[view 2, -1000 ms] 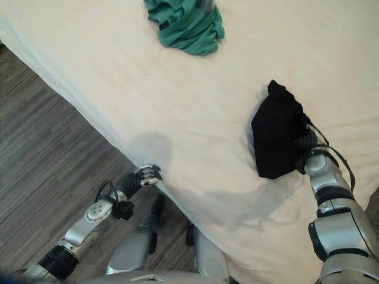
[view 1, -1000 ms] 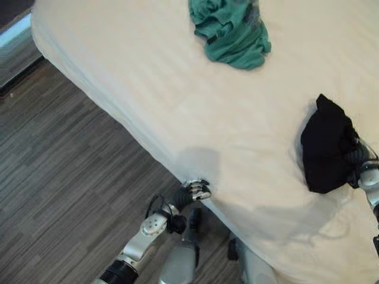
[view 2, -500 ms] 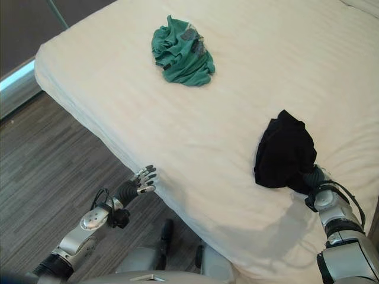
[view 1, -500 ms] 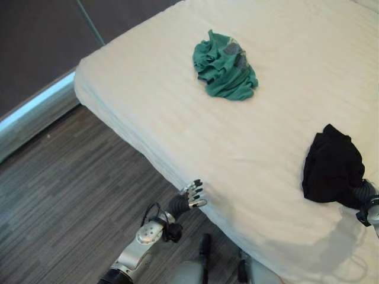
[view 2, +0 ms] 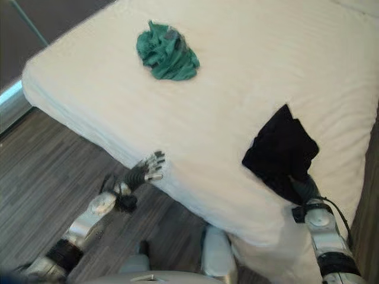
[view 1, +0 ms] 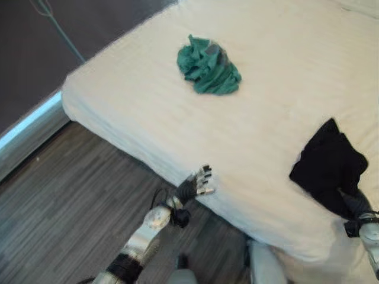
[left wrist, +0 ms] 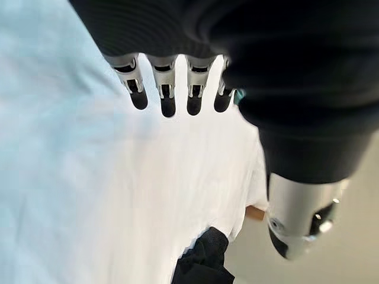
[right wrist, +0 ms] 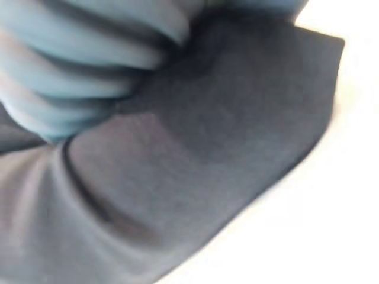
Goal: Pick up bed clothes into laundry basket.
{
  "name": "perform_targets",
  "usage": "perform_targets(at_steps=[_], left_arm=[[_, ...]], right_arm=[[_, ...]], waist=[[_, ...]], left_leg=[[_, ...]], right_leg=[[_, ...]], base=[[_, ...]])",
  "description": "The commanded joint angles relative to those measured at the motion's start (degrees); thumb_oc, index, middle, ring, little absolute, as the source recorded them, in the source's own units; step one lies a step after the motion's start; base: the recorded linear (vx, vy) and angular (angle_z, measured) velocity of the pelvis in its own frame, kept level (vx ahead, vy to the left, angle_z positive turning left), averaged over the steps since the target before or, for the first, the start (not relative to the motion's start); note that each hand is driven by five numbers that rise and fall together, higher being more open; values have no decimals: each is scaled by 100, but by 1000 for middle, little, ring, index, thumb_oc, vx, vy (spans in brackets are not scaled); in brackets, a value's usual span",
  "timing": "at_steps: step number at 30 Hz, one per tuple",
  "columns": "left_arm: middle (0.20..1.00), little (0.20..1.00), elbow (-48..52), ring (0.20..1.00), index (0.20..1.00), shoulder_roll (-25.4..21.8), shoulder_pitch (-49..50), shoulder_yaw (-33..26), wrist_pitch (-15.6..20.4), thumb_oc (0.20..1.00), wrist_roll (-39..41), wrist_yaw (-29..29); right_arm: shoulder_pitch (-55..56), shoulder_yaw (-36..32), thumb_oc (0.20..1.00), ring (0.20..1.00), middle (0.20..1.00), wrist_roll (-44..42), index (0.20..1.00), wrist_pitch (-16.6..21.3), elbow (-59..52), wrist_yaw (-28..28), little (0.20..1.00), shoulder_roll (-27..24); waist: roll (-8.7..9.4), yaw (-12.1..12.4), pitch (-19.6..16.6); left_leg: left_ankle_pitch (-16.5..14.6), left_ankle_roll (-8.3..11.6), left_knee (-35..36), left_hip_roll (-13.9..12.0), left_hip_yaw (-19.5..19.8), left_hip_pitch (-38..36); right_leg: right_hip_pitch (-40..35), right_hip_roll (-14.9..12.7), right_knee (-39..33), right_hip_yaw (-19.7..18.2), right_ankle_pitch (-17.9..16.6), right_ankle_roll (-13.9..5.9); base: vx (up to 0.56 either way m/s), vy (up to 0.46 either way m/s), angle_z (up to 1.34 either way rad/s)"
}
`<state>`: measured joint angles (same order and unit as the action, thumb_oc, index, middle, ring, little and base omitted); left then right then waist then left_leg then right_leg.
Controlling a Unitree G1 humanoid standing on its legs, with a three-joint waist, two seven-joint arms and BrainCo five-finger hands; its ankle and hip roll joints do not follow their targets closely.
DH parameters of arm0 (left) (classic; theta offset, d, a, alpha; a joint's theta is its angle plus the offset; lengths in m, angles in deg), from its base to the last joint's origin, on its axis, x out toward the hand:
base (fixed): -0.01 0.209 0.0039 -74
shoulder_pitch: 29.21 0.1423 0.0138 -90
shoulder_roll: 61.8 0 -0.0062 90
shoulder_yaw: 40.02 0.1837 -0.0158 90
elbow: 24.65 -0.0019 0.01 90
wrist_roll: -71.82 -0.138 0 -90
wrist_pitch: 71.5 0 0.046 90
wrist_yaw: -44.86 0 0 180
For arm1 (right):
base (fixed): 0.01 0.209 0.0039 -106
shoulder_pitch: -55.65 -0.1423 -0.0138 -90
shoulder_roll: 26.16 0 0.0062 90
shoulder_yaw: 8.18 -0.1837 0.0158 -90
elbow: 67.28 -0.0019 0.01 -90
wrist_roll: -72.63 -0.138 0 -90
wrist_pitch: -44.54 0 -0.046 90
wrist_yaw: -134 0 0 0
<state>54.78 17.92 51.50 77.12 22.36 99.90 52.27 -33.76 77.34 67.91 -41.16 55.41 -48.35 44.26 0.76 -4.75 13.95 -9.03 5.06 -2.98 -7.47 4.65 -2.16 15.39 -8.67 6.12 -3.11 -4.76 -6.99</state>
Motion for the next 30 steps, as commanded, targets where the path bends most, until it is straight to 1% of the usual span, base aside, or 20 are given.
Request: perform_targets(at_steps=[1,3,4,5,6,7,8,9,11,12,13,14,15,16,17,18,21,24,25,30], left_arm=[[1000,1000,414,1000,1000,-23,-143,118,323,1000,-261,200],[1000,1000,296,1000,1000,9,-209,298,325,1000,-226,245],[1000,1000,282,1000,1000,-9,-202,297,330,1000,-251,205],[1000,1000,302,1000,1000,-74,-182,219,322,1000,-285,200],[1000,1000,315,1000,1000,-156,-136,139,313,1000,-293,207],[1000,1000,317,1000,1000,-161,-137,134,312,1000,-293,207],[1000,1000,240,1000,1000,-237,12,2,272,1000,-204,287],[1000,1000,240,1000,1000,-238,12,2,272,1000,-203,288],[1000,1000,234,1000,1000,-228,293,-192,207,1000,-88,296],[1000,1000,255,1000,1000,-195,398,-254,170,1000,-93,306],[1000,1000,334,1000,1000,-166,609,-413,112,1000,-98,279],[1000,1000,417,1000,1000,-172,693,-489,95,1000,-52,306],[1000,1000,423,1000,1000,-174,846,-650,155,1000,-56,301],[1000,1000,432,1000,1000,-129,872,-605,137,1000,-56,351],[1000,1000,391,1000,1000,-73,844,-560,149,1000,-95,358],[1000,1000,385,1000,1000,-51,825,-600,174,1000,-95,312],[1000,1000,347,1000,1000,79,870,-668,162,1000,114,220],[1000,1000,352,1000,1000,120,882,-668,160,1000,22,187],[1000,1000,401,1000,1000,117,897,-690,160,1000,-43,146],[1000,1000,475,1000,1000,122,1062,-751,130,1000,-68,157]], right_arm=[[277,280,200,200,200,-359,200,53,-87,140,200,112],[325,253,200,200,200,-532,200,65,-33,75,200,418],[206,330,200,200,200,-585,200,88,16,2,200,574],[157,395,200,200,200,-612,200,80,-51,72,200,661],[136,450,200,200,200,-633,200,76,-26,100,200,731],[130,452,200,200,200,-633,200,76,-25,99,200,734],[336,424,200,200,200,-620,200,67,-12,154,200,769],[338,423,200,200,200,-620,200,66,-15,155,200,770],[489,202,200,200,200,-768,200,110,-4,152,200,775],[511,104,200,200,200,-843,200,129,50,126,200,768],[450,-85,200,200,200,-1065,200,152,-7,36,200,765],[414,-165,200,200,200,-1180,200,185,-82,25,200,737],[480,-277,200,200,200,-1370,200,269,-412,109,200,762],[493,-264,200,200,200,-1512,200,281,-503,165,200,791],[438,-247,200,200,200,-1908,200,377,-596,205,200,869],[417,-220,200,200,200,-1939,200,444,-610,195,200,887],[501,-155,200,200,200,-1799,200,448,-1110,186,200,888],[607,-135,200,200,200,-1779,200,427,-1309,184,200,958],[692,-86,200,200,200,-1915,200,398,-1353,282,200,1069],[869,120,200,200,200,-1891,200,329,-1691,453,200,1125]], waist=[[21,-119,-419],[125,-188,-464],[149,-142,-410],[150,-100,-352],[91,-18,-293],[106,-20,-297],[39,-39,-243],[46,-34,-249],[3,27,-259],[-3,41,-294],[5,124,-336],[57,163,-390],[192,315,-530],[208,311,-570],[221,277,-614],[235,341,-641],[283,359,-713],[291,335,-784],[306,339,-812],[356,378,-849]], left_leg=[[1001,-44,798,-43,272,-5],[790,-183,798,187,78,-7],[749,-261,798,242,-116,-44],[811,-308,798,251,-251,-2],[825,-347,798,264,-385,19],[846,-346,798,276,-386,38],[971,-440,798,407,-550,111],[987,-438,798,412,-555,125],[1037,-545,798,472,-698,178],[1043,-557,798,519,-744,191],[1087,-586,798,585,-938,201],[1102,-574,798,639,-1051,217],[1007,-528,798,724,-1238,178],[1037,-504,798,722,-1273,214],[1071,-481,798,711,-1312,247],[1080,-467,798,685,-1377,236],[1121,-466,798,692,-1391,225],[1126,-474,798,683,-1366,198],[1134,-472,798,677,-1329,182],[1128,-471,798,649,-1275,154]], right_leg=[[-908,-511,-770,-29,-438,-400],[-693,-664,-1002,-279,-943,-570],[-473,-703,-982,-204,-1377,-645],[-298,-679,-889,-63,-1348,-633],[-262,-619,-573,165,-1131,-574],[-234,-629,-560,154,-1139,-573],[-379,-257,315,133,-663,-460],[-355,-260,328,123,-669,-457],[-515,57,840,411,-106,-245],[-582,182,843,540,71,-185],[-706,484,854,963,378,-50],[-875,582,598,1076,473,-14],[-1187,500,-172,1442,356,17],[-1315,513,-521,1375,268,-28],[-1395,618,-804,1128,196,-15],[-1459,624,-943,1121,148,-5],[-1520,644,-1049,1119,80,36],[-1553,658,-1064,1089,74,52],[-1570,660,-1069,1066,73,59],[-1629,675,-1092,1086,98,72]], base=[[-98,472,-46],[-110,495,-50],[-168,315,-37],[-220,333,-50],[-193,212,-74],[-236,404,-182],[-159,274,-184],[-204,369,-159],[-135,208,-34],[-172,270,-24],[-143,200,-38],[-132,117,-102],[-82,-26,-100],[-58,-43,-106],[-31,-16,-53],[0,-3,-46],[20,-10,-28],[29,-15,6],[0,0,0],[-6,-3,0]])
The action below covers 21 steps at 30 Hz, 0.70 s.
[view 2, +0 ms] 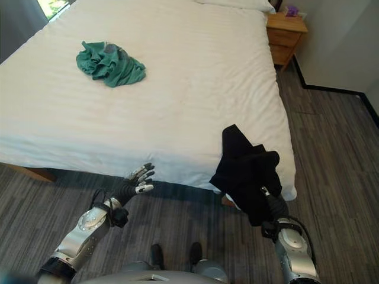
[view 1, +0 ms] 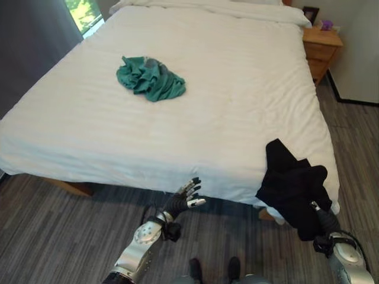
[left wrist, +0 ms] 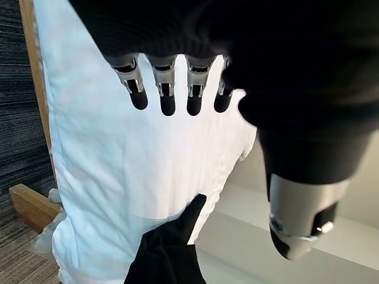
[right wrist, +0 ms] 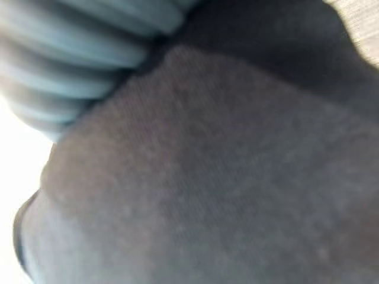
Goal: Pick up bed clothes into laundry basket.
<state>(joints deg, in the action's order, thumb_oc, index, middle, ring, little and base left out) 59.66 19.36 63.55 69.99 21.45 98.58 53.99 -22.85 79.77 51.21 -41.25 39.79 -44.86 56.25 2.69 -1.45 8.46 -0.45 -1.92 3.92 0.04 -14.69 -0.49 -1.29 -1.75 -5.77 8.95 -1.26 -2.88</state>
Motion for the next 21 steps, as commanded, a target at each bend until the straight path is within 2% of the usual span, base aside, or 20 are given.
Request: perform_targets(at_steps=[1,10,11,14,19,21], left_arm=[[1000,1000,-21,1000,1000,-18,-108,-47,219,1000,56,-14],[1000,1000,-32,1000,1000,112,27,-146,234,1000,137,-149],[1000,1000,-586,1000,1000,470,248,-1572,376,1000,146,-756],[1000,1000,-589,1000,1000,501,273,-1564,379,1000,192,-745],[1000,1000,-557,1000,1000,532,247,-1409,374,1000,261,-717],[1000,1000,-578,1000,1000,544,80,-1269,389,1000,279,-685]], right_arm=[[-202,-110,200,200,200,-210,200,322,-249,116,200,-51],[-262,-125,200,200,200,-354,200,410,-660,5,200,108],[-303,-419,200,200,200,-598,200,445,-440,41,200,339],[-359,-361,200,200,200,-455,200,444,-452,5,200,270],[-447,-350,200,200,200,-711,200,529,-406,24,200,272],[-454,-387,200,200,200,-753,200,602,-379,-52,200,186]], waist=[[168,54,-290],[106,89,-320],[-41,143,-311],[-44,158,-297],[-51,185,-195],[-5,199,116]], left_leg=[[270,228,108,-103,659,-22],[285,220,108,-101,701,-63],[415,381,88,-413,960,-298],[479,427,66,-470,1019,-264],[541,487,-211,-540,1226,-66],[644,646,-1397,-536,1310,648]], right_leg=[[24,-16,94,-107,-246,-339],[-50,-53,87,-81,-257,-349],[-292,-263,249,40,-86,-313],[-315,-206,235,68,-59,-266],[-323,-136,271,83,12,-174],[-365,-201,324,170,70,-27]], base=[[0,0,0],[-11,-7,3],[0,0,0],[-41,-79,-1],[-62,-99,16],[-161,-93,34]])
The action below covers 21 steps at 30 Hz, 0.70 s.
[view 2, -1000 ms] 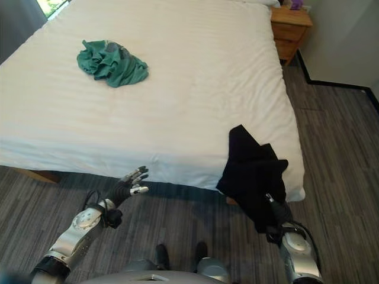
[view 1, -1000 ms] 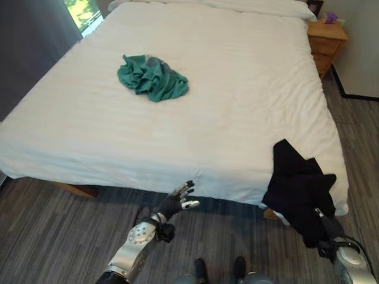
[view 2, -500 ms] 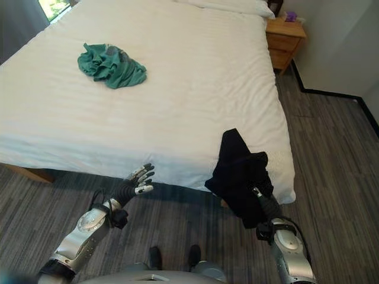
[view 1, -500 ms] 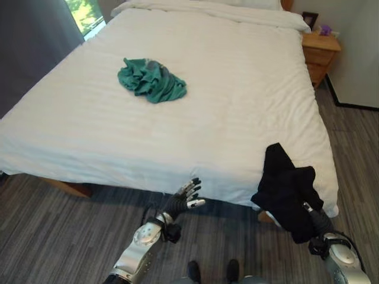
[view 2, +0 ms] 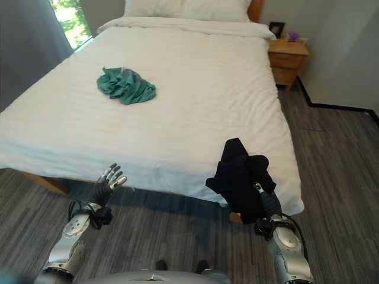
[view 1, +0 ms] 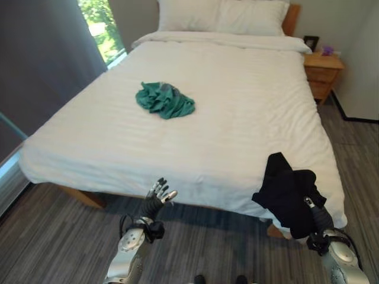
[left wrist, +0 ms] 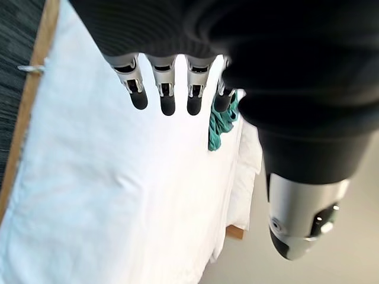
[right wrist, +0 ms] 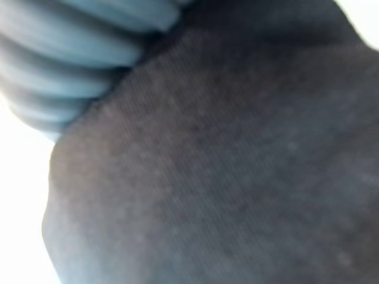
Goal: Pick up bed clothes into laundry basket.
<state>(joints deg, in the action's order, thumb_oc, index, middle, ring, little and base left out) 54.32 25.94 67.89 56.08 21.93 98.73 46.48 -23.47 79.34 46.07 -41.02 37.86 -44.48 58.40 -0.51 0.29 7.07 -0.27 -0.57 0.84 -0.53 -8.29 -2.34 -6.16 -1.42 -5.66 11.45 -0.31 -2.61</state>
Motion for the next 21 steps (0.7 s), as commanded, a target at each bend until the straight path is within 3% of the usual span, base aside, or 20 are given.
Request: perform_targets(at_steps=[1,3,7,8,9,10,11,12,14,15,16,18,20,21], left_arm=[[1000,1000,-47,1000,1000,-113,-365,124,341,1000,264,65],[1000,1000,-51,1000,1000,-68,-381,127,364,1000,316,16],[1000,1000,122,1000,1000,-45,-242,36,371,1000,396,49],[1000,1000,237,1000,1000,-67,-141,-49,375,1000,412,54],[1000,1000,364,1000,1000,-57,9,-243,466,1000,398,-18],[1000,1000,373,1000,1000,-53,26,-249,464,1000,397,-19],[1000,1000,388,1000,1000,-37,56,-332,504,1000,419,-45],[1000,1000,398,1000,1000,-8,51,-365,578,1000,524,-56],[1000,1000,427,1000,1000,-50,-40,-278,612,1000,533,-22],[1000,1000,423,1000,1000,-45,-44,-274,614,1000,533,-22],[1000,1000,493,1000,1000,-142,-162,-187,640,1000,488,33],[1000,1000,460,1000,1000,-174,-249,-130,653,1000,524,57],[1000,1000,332,1000,1000,-231,-508,86,634,1000,535,43],[1000,1000,325,1000,1000,-233,-516,92,637,1000,535,43]], right_arm=[[-402,-349,200,200,200,-241,200,584,-179,-88,200,-29],[-479,-271,200,200,200,-253,200,570,-164,-78,200,-83],[-571,-221,200,200,200,-255,200,545,-119,-59,200,-73],[-604,-217,200,200,200,-257,200,541,-112,-79,200,-67],[-602,-208,200,200,200,-305,200,561,-63,-112,200,-22],[-598,-198,200,200,200,-306,200,564,-61,-112,200,-26],[-594,-182,200,200,200,-328,200,568,-60,-106,200,-12],[-524,-208,200,200,200,-335,200,567,-55,-88,200,-76],[-501,-289,200,200,200,-325,200,579,-19,-101,200,-200],[-502,-292,200,200,200,-326,200,579,-18,-101,200,-205],[-560,-433,200,200,200,-384,200,615,9,-153,200,-297],[-585,-494,200,200,200,-415,200,622,63,-175,200,-314],[-585,-562,200,200,200,-382,200,629,18,-259,200,-280],[-580,-569,200,200,200,-379,200,623,8,-262,200,-275]], waist=[[305,5,254],[391,56,394],[569,154,420],[582,180,404],[521,177,341],[516,190,351],[471,180,327],[255,53,183],[83,29,129],[80,32,127],[-75,-36,94],[-94,-52,81],[-109,-127,35],[-92,-120,30]], left_leg=[[591,515,-1177,-485,702,898],[786,640,-2182,-353,964,1418],[699,515,-3108,-597,1351,1723],[759,491,-2912,-787,1524,1632],[1138,580,-2231,-1387,1675,1293],[1166,599,-2150,-1415,1653,1219],[1396,678,-1856,-1718,1608,989],[1910,934,-779,-2335,1296,539],[2311,1193,-212,-2528,1349,384],[2329,1196,-180,-2529,1341,369],[2408,1398,172,-2592,1409,475],[2326,1448,228,-2616,1245,482],[1717,1423,-91,-2574,894,623],[1674,1413,-153,-2551,898,655]], right_leg=[[134,-225,315,-58,-24,-51],[180,-345,347,-33,-42,34],[268,-627,426,-102,-101,23],[295,-696,438,-148,-126,-35],[340,-803,465,-196,-112,-209],[322,-784,472,-212,-102,-196],[339,-822,506,-234,-78,-258],[376,-946,593,-204,14,-461],[459,-1145,798,-285,133,-609],[474,-1147,827,-289,152,-610],[538,-1402,1052,-397,285,-764],[594,-1543,1146,-438,324,-831],[503,-1901,1100,-405,191,-987],[504,-1923,1089,-408,185,-998]], base=[[-118,-40,53],[-114,-7,50],[-21,38,-8],[96,211,-10],[102,195,-19],[110,235,-26],[179,393,-29],[228,553,-27],[150,456,-7],[124,530,18],[139,534,23],[137,492,18],[130,433,3],[109,328,8]])
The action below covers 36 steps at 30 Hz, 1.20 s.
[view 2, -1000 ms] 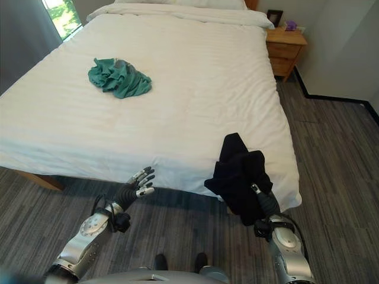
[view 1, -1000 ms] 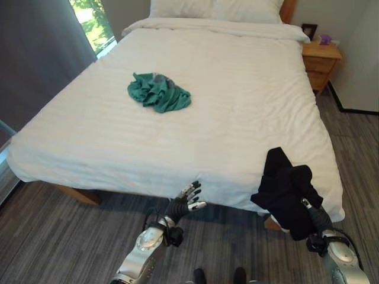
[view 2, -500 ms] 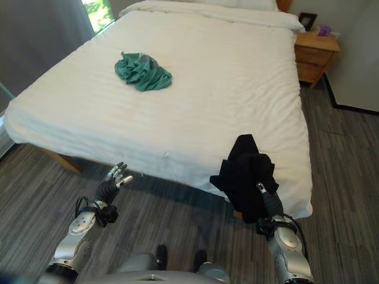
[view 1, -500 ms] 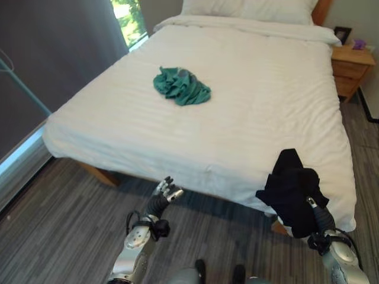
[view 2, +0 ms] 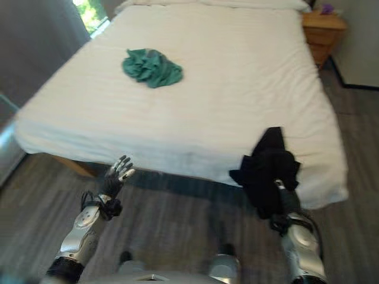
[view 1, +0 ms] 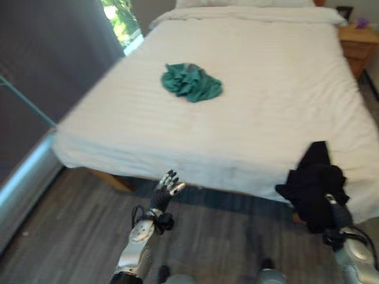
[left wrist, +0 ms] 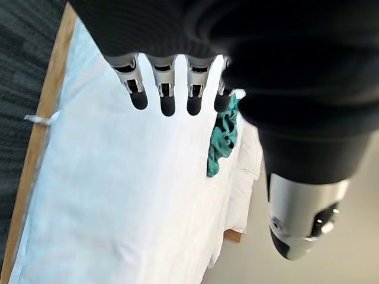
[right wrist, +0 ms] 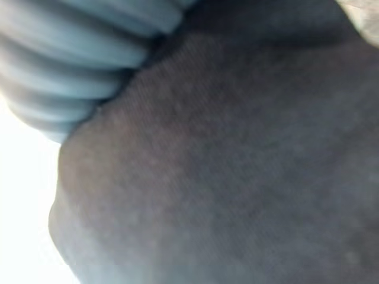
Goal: Pick up bed clothes into laundry basket.
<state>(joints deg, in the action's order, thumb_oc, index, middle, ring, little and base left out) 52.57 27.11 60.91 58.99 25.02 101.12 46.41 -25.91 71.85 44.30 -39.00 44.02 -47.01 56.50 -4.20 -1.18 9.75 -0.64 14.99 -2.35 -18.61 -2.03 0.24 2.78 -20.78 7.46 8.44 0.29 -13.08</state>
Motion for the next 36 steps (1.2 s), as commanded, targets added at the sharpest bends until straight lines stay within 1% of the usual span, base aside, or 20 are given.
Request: perform_targets(at_steps=[1,2,3,4,5,6,7,8,9,10,12,13,15,16,20,22,26,32,35,36], left_arm=[[1000,1000,465,1000,1000,-340,46,-20,324,1000,291,65],[1000,1000,450,1000,1000,-370,-28,52,303,1000,312,104],[1000,1000,431,1000,1000,-401,-85,158,288,1000,338,141],[1000,1000,446,1000,1000,-460,-67,215,297,1000,362,166],[1000,1000,466,1000,1000,-551,2,208,276,1000,379,205],[1000,1000,525,1000,1000,-634,48,214,263,1000,345,213],[1000,1000,559,1000,1000,-759,121,163,253,1000,282,217],[1000,1000,618,1000,1000,-881,183,77,230,1000,217,222],[1000,1000,579,1000,1000,-1018,188,15,215,1000,220,282],[1000,1000,551,1000,1000,-1057,133,-23,203,1000,71,375],[1000,1000,592,1000,1000,-1036,198,-73,192,1000,5,397],[1000,1000,594,1000,1000,-1034,200,-73,191,1000,4,397],[1000,1000,605,1000,1000,-991,202,-73,161,1000,-60,405],[1000,1000,600,1000,1000,-920,196,-46,156,1000,-95,408],[1000,1000,621,1000,1000,-794,257,-16,126,1000,-157,425],[1000,1000,637,1000,1000,-758,301,-3,115,1000,-194,477],[1000,1000,643,1000,1000,-661,436,-32,117,1000,-135,529],[1000,1000,583,1000,1000,-703,407,-67,93,1000,-67,560],[1000,1000,597,1000,1000,-985,21,-2,-43,1000,-218,618],[1000,1000,591,1000,1000,-1188,-277,8,-69,1000,-527,613]], right_arm=[[-289,92,200,200,200,-296,200,418,-603,0,200,-32],[-265,56,200,200,200,-301,200,412,-680,-32,200,27],[-217,5,200,200,200,-366,200,419,-771,-41,200,145],[-169,-35,200,200,200,-408,200,424,-742,-69,200,245],[-149,-6,200,200,200,-472,200,440,-761,-75,200,372],[-181,44,200,200,200,-529,200,416,-743,-86,200,448],[-204,131,200,200,200,-623,200,430,-763,-47,200,538],[-183,211,200,200,200,-613,200,395,-760,-16,200,567],[-52,294,200,200,200,-610,200,370,-824,128,200,578],[124,199,200,200,200,-556,200,348,-813,279,200,503],[190,119,200,200,200,-517,200,329,-778,309,200,502],[192,119,200,200,200,-517,200,329,-777,310,200,500],[203,30,200,200,200,-503,200,316,-662,321,200,502],[221,12,200,200,200,-471,200,312,-636,353,200,491],[174,61,200,200,200,-400,200,324,-569,367,200,473],[202,109,200,200,200,-365,200,277,-565,397,200,473],[161,241,200,200,200,-302,200,237,-579,469,200,389],[109,243,200,200,200,-354,200,223,-560,469,200,302],[130,265,200,200,200,-338,200,145,-630,550,200,209],[125,273,200,200,200,-362,200,113,-595,580,200,185]], waist=[[313,-22,-267],[346,-62,-274],[448,-81,-303],[535,-89,-330],[566,-97,-355],[558,-95,-343],[509,-108,-318],[433,-97,-269],[325,-291,-227],[262,-434,-182],[263,-436,-146],[262,-445,-133],[246,-482,-93],[268,-488,-77],[423,-408,-117],[469,-384,-127],[553,-249,-226],[509,-273,-326],[419,-375,-343],[385,-419,-338]], left_leg=[[1108,-201,-17,-623,110,497],[774,-251,-137,-485,-2,555],[620,-316,-258,-253,-43,628],[444,-471,-223,-13,-82,636],[369,-592,-191,179,-148,643],[341,-714,-161,335,-180,647],[345,-809,-86,463,-231,622],[314,-921,-18,582,-303,529],[340,-1101,112,816,-220,476],[252,-1306,246,1095,-175,256],[228,-1423,383,1295,-282,67],[227,-1420,404,1294,-274,37],[199,-1485,539,1403,-313,-163],[160,-1515,665,1497,-341,-350],[0,-1517,729,1622,-483,-625],[-23,-1490,682,1609,-498,-658],[13,-1425,665,1549,-558,-724],[66,-1315,735,1459,-523,-726],[75,-1250,735,1394,-548,-767],[90,-1217,699,1360,-550,-791]], right_leg=[[-550,-244,-359,-28,-78,-47],[-633,-376,-400,34,-271,-82],[-669,-605,-448,3,-798,-166],[-583,-827,-449,-64,-1578,-185],[-475,-950,-475,-72,-2087,-128],[-361,-991,-423,-115,-2347,-95],[-225,-1051,-333,-157,-2761,-94],[-105,-1032,-194,-155,-2747,-59],[66,-462,340,-917,-2415,168],[315,305,867,-1290,-1573,327],[472,494,982,-928,-1330,416],[455,493,1002,-916,-1302,419],[564,851,895,-705,-801,498],[595,1162,576,-589,-499,507],[560,1357,-269,31,-615,488],[383,1357,-443,125,-615,468],[11,1426,-834,3,-638,532],[-175,1501,-996,-40,-531,605],[-175,1547,-908,-107,-425,670],[-196,1569,-873,-139,-378,705]], base=[[133,334,13],[215,511,16],[211,524,20],[215,563,17],[167,518,14],[149,511,7],[119,510,-13],[166,754,-35],[279,993,-35],[282,916,8],[170,455,39],[114,216,25],[174,224,15],[215,219,-10],[161,42,-25],[91,-39,-11],[83,-73,5],[52,-97,-6],[49,-97,6],[37,-69,9]])
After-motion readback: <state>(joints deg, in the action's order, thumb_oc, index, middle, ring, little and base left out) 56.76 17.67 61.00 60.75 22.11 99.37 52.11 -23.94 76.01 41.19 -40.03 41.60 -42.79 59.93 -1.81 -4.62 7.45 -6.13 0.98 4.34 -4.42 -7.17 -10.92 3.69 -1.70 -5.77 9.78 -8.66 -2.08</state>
